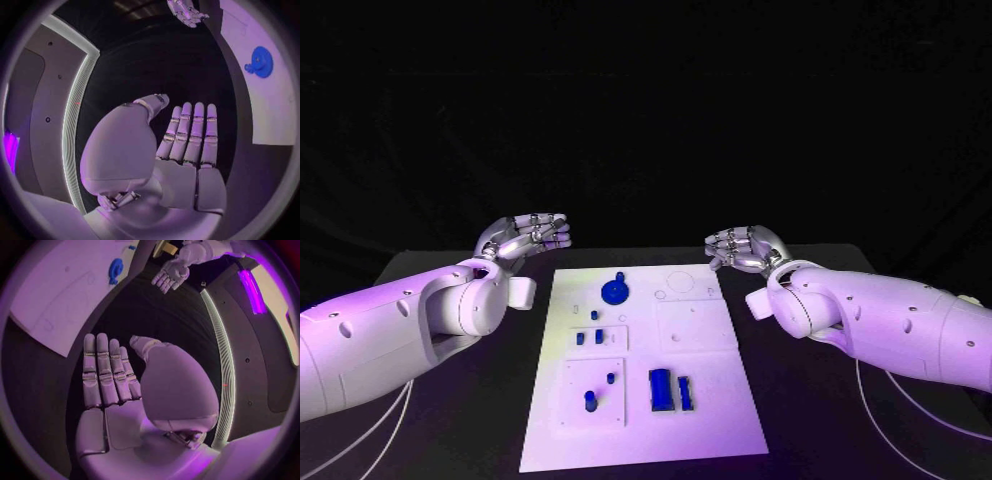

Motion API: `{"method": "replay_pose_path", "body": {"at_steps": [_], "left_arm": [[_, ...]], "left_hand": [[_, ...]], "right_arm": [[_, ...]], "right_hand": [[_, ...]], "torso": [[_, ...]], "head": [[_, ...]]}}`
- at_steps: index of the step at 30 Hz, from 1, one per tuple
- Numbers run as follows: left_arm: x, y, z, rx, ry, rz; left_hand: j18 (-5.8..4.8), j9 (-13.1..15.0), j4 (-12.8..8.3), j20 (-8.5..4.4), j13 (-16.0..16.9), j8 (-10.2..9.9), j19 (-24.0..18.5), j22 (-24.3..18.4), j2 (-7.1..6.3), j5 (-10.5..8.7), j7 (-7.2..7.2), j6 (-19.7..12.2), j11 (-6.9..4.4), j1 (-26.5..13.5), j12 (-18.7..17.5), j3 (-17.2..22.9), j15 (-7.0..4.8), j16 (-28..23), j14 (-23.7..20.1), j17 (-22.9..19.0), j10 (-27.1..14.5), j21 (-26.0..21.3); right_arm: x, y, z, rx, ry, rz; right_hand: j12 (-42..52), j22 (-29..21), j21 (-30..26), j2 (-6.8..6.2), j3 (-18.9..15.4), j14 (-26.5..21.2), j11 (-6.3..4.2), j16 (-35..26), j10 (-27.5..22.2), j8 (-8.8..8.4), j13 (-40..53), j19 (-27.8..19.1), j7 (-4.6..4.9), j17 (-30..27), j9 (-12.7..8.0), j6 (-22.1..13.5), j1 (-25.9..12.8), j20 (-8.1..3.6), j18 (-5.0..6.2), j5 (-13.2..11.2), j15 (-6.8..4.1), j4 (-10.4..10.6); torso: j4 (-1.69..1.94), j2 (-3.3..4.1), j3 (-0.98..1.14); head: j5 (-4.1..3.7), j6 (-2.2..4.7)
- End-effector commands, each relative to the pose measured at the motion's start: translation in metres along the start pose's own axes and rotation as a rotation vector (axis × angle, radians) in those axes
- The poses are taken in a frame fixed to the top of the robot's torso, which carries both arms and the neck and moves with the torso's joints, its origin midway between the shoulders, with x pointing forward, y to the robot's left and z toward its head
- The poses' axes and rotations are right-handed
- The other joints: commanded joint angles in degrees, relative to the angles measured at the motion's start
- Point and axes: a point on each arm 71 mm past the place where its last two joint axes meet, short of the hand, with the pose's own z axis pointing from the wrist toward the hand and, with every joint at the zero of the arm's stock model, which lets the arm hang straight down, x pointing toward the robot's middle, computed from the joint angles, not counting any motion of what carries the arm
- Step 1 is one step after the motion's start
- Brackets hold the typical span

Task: Assemble the parts on the task board

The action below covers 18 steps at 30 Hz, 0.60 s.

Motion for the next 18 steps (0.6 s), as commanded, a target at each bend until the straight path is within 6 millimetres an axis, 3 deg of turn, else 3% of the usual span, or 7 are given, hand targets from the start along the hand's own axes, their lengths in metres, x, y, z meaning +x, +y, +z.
{"method": "replay_pose_path", "body": {"at_steps": [1, 5, 6, 13, 15, 16, 18], "left_arm": [[-0.003, 0.000, 0.006, 0.075, -0.047, -0.054], [-0.001, 0.009, 0.013, 0.083, -0.061, -0.062], [-0.001, 0.010, 0.011, 0.030, -0.045, -0.021], [0.009, 0.016, 0.003, 0.022, -0.058, -0.010], [0.014, 0.020, -0.002, 0.019, -0.065, -0.003], [0.017, 0.021, -0.005, 0.017, -0.070, 0.001], [0.025, 0.025, -0.012, 0.012, -0.080, 0.009]], "left_hand": [[-0.16, -0.35, 0.21, 0.41, 0.11, -0.51, -0.35, -2.29, 0.32, -0.52, -0.36, -0.45, 0.08, 0.37, -2.11, -0.81, 0.49, -3.29, -0.87, -1.05, -0.22, -3.08], [-0.80, -0.82, 0.40, 0.38, 0.12, -1.03, 0.54, -4.32, 0.74, -0.65, -0.58, -0.36, -0.77, 0.84, -4.77, -2.01, -0.10, -6.38, -0.96, -1.96, -0.76, -5.44], [-9.78, -16.05, -9.79, -16.29, -3.47, -12.36, -39.23, -13.81, 13.15, -18.08, -9.28, -47.89, -10.70, -23.50, -11.92, -28.48, -9.37, -26.92, -43.89, -7.59, -54.71, -14.15], [-9.78, -16.05, -9.79, -16.29, -3.47, -12.36, -39.23, -13.81, 13.15, -18.08, -9.28, -47.89, -10.70, -35.49, -11.92, -28.48, -9.37, -26.92, -43.89, -7.59, -54.71, -14.15], [-9.78, -16.05, -9.79, -16.29, -3.47, -12.36, -39.23, -13.81, 13.15, -18.08, -9.28, -47.89, -10.70, -38.88, -11.92, -28.48, -9.37, -26.92, -43.89, -7.59, -54.71, -14.15], [-9.78, -16.05, -9.79, -16.29, -3.47, -12.36, -39.23, -13.81, 13.15, -18.08, -9.28, -47.89, -10.70, -79.64, -11.92, -28.48, -9.37, -26.92, -43.89, -7.59, -54.71, -14.15], [-9.78, -16.05, -9.79, -16.29, -3.47, -12.36, -39.23, -13.81, 13.15, -18.08, -9.28, -47.89, -10.70, -79.64, -11.92, -28.48, -9.37, -26.92, -43.89, -7.59, -54.71, -14.15]], "right_arm": [[-0.001, -0.002, 0.009, -0.056, 0.011, 0.155], [0.001, -0.008, 0.016, -0.057, 0.004, 0.183], [-0.001, -0.008, 0.015, -0.015, -0.030, 0.084], [0.008, -0.007, 0.008, -0.018, -0.042, 0.111], [0.013, -0.005, 0.004, -0.019, -0.049, 0.126], [0.017, -0.004, 0.001, -0.020, -0.053, 0.135], [0.023, -0.002, -0.005, -0.021, -0.063, 0.155]], "right_hand": [[-3.11, -4.31, -2.24, -0.12, 0.40, 0.65, 0.85, -4.09, 0.85, -1.45, -5.90, 0.89, 0.28, -2.98, -1.41, 0.25, -1.42, 1.07, 0.69, -0.49, 0.31, -1.50], [-5.87, -10.65, -2.13, 0.57, 0.13, 1.87, 0.79, -8.42, 2.54, -2.86, -12.40, 0.76, 0.35, -6.52, -3.12, 1.18, -2.98, 1.32, 0.76, -0.39, 0.82, -3.56], [-9.92, -46.63, -5.76, 10.38, -30.27, -54.67, -8.37, -24.41, -15.37, -14.77, -25.35, -52.83, -11.11, -24.95, -26.15, -47.04, -25.50, -11.92, -9.75, -9.83, -6.00, -11.56], [-9.92, -46.63, -5.76, 10.38, -30.27, -54.67, -8.37, -24.41, -56.77, -14.77, -25.35, -52.83, -11.11, -24.95, -26.15, -47.04, -37.21, -11.92, -9.75, -9.83, -6.00, -11.56], [-9.92, -46.63, -5.76, 10.38, -30.27, -54.67, -8.37, -24.41, -56.77, -14.77, -25.35, -52.83, -11.11, -24.95, -26.15, -47.04, -78.51, -11.92, -9.75, -9.83, -6.00, -11.56], [-9.92, -46.63, -5.76, 10.38, -30.27, -54.67, -8.37, -24.41, -56.77, -14.77, -25.35, -52.83, -11.11, -24.95, -26.15, -47.04, -78.51, -11.92, -9.75, -9.83, -6.00, -11.56], [-9.92, -46.63, -5.76, 10.38, -30.27, -54.67, -8.37, -24.41, -56.77, -14.77, -25.35, -52.83, -11.11, -24.95, -26.15, -47.04, -78.51, -11.92, -9.75, -9.83, -6.00, -11.56]], "torso": [[0.09, -0.67, 0.26], [0.23, -0.71, 0.34], [0.08, -0.52, 0.21], [0.03, -2.15, 0.45], [-0.01, -3.12, 0.59], [-0.02, -3.67, 0.67], [-0.06, -4.68, 0.81]], "head": [[0.29, 1.97], [0.05, 2.76], [0.24, 2.04], [1.13, 2.14], [1.65, 2.20], [1.95, 2.24], [2.49, 2.30]]}}
